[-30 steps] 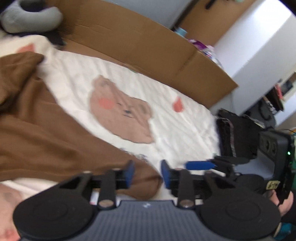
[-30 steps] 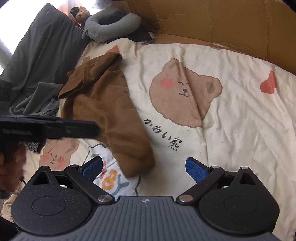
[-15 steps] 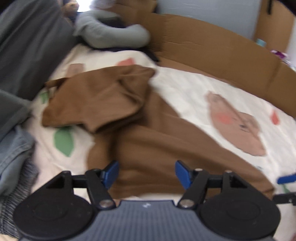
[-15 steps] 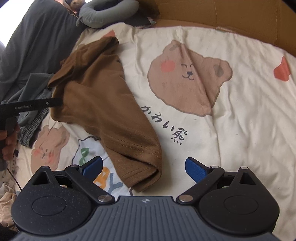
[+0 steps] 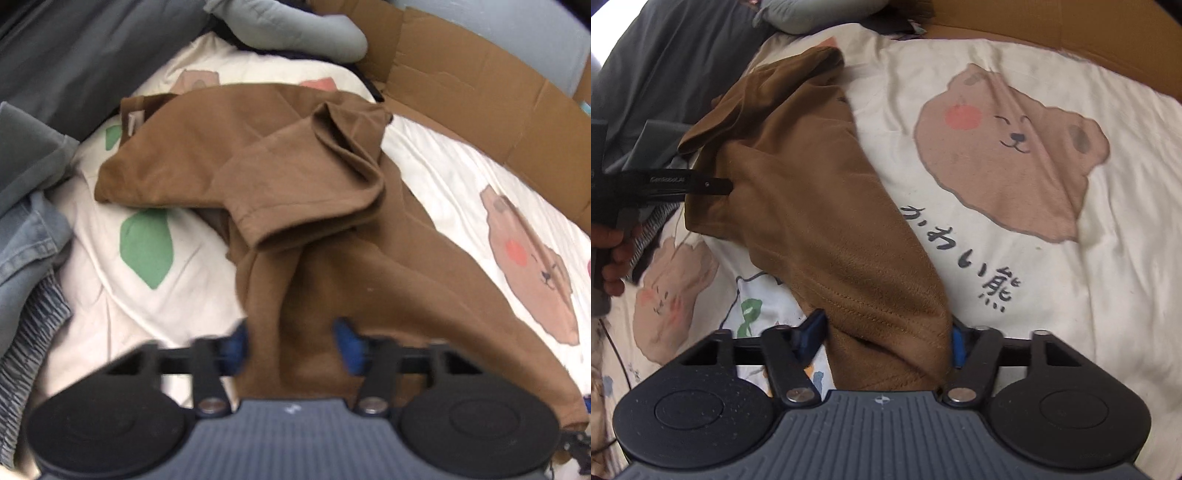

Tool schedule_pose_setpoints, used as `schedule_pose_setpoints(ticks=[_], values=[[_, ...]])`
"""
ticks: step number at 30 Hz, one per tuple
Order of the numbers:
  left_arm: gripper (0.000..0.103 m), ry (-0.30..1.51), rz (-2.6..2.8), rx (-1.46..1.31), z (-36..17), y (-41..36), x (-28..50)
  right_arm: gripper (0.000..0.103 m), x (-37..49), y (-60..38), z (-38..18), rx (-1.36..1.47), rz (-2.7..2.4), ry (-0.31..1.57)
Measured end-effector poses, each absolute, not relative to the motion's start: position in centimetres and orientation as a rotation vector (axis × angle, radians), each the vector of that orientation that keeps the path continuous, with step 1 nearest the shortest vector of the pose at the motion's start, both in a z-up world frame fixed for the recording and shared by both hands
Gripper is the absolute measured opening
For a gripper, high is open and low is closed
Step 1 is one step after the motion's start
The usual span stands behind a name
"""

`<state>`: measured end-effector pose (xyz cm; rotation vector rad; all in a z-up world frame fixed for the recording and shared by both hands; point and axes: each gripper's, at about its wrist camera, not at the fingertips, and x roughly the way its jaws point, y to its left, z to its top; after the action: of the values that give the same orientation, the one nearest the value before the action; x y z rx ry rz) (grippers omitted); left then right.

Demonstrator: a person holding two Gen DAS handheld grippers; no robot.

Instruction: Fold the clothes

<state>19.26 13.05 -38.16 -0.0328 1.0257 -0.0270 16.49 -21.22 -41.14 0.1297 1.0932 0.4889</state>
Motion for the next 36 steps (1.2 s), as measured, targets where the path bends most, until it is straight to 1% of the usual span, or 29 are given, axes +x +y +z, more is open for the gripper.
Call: schedule_pose_setpoints(ticks=[1, 2, 3, 4, 6, 8, 14, 26, 36], values=[[0.009, 1.026, -0.019, -0.015, -38.0, 12.9, 19.1, 0.041, 16.4, -21.1, -41.1, 0.117, 0.49, 1.089], [0.008, 1.027, -0.017, -0.015, -37.8, 13.0, 18.9, 0.031, 16.4, -21.1, -41.1, 0.11, 0.493, 1.087], [0.007, 1.028, -0.017, -0.019, -37.5, 13.2, 18.7, 0.028, 16.4, -21.3, -41.0, 0.121, 0.5, 1.088], [0.006, 1.03, -0.019, -0.03, -37.2, 13.4, 18.5, 0.02, 16.4, -21.5, -40.8, 0.127, 0.506, 1.085], [0.005, 1.031, -0.027, -0.05, -36.4, 13.5, 18.1, 0.016, 16.1, -22.0, -40.4, 0.119, 0.512, 1.067], [0.005, 1.025, -0.039, -0.057, -35.4, 13.4, 17.6, 0.014, 16.0, -22.5, -39.8, 0.108, 0.509, 1.049], [0.005, 1.038, -0.118, -0.117, -33.3, 12.6, 16.6, 0.012, 16.4, -25.1, -38.3, 0.11, 0.432, 1.012], [0.005, 1.048, -0.365, -0.162, -32.4, 5.2, 16.8, 0.01, 16.5, -34.4, -35.5, 0.221, 0.212, 0.925], [0.005, 1.058, -0.484, -0.219, -31.6, 3.2, 15.5, 0.01, 14.2, -37.8, -33.5, 0.186, 0.145, 0.889]])
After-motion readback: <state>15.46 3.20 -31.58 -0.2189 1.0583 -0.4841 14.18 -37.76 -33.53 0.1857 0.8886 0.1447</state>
